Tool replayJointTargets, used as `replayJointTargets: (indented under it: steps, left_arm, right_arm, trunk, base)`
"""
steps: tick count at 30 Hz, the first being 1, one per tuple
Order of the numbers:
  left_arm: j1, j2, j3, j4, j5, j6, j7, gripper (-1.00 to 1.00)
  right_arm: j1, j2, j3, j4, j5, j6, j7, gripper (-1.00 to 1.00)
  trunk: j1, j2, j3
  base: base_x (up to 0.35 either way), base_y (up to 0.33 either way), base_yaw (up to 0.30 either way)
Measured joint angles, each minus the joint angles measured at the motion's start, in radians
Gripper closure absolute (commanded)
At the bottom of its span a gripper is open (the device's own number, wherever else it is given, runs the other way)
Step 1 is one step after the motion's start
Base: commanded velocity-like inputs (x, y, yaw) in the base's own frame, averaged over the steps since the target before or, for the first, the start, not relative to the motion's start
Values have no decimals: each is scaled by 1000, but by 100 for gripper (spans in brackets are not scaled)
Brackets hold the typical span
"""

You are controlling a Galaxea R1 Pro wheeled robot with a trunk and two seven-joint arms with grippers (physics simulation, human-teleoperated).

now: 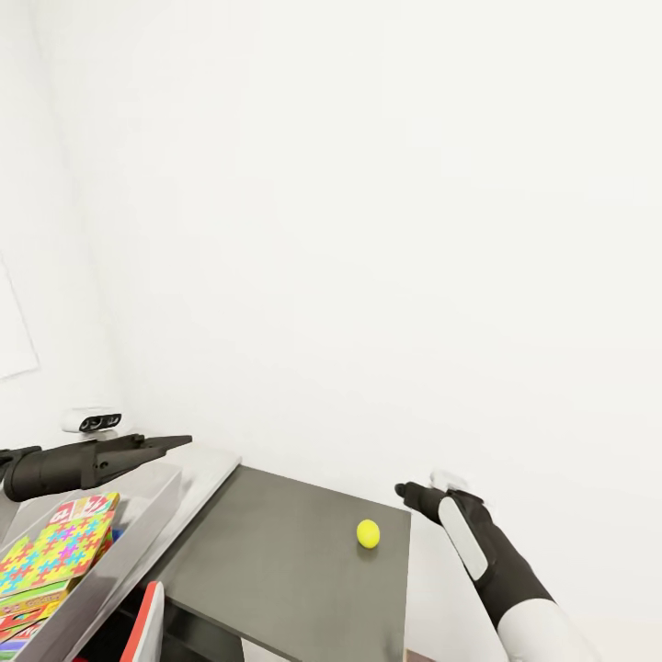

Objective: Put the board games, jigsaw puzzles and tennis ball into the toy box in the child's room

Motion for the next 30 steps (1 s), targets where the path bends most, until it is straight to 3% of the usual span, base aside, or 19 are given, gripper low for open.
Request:
replayJointTargets:
  steps: [4,7,10,16,30]
  left_arm:
    - [0,0,1,0,0,0,0,-100]
    - [0,0,1,0,-1,0,0,-100]
    - [0,0,1,0,-2,-1,0,-100]
    - [0,-1,1,0,-4,-2,0,-100]
    - [0,0,2,0,-5,-2,0,-100]
  right_arm:
    - [-26,26,8,9,-1,4,-29,-100]
    - [-88,40,26,73,-1,8,-41,-100]
    - [-130,52,70,150,1,7,-58,-100]
    - [-150,58,144,186,0,10,-75,-100]
    - [-153,65,161,189,1,11,-80,-100]
  trunk:
    - [0,0,0]
    - [0,0,0]
    - [0,0,0]
    - [0,0,0]
    - [0,0,-4]
  base:
    - [0,0,0]
    - [0,0,0]
    - [0,0,0]
    - [0,0,0]
    - [0,0,0]
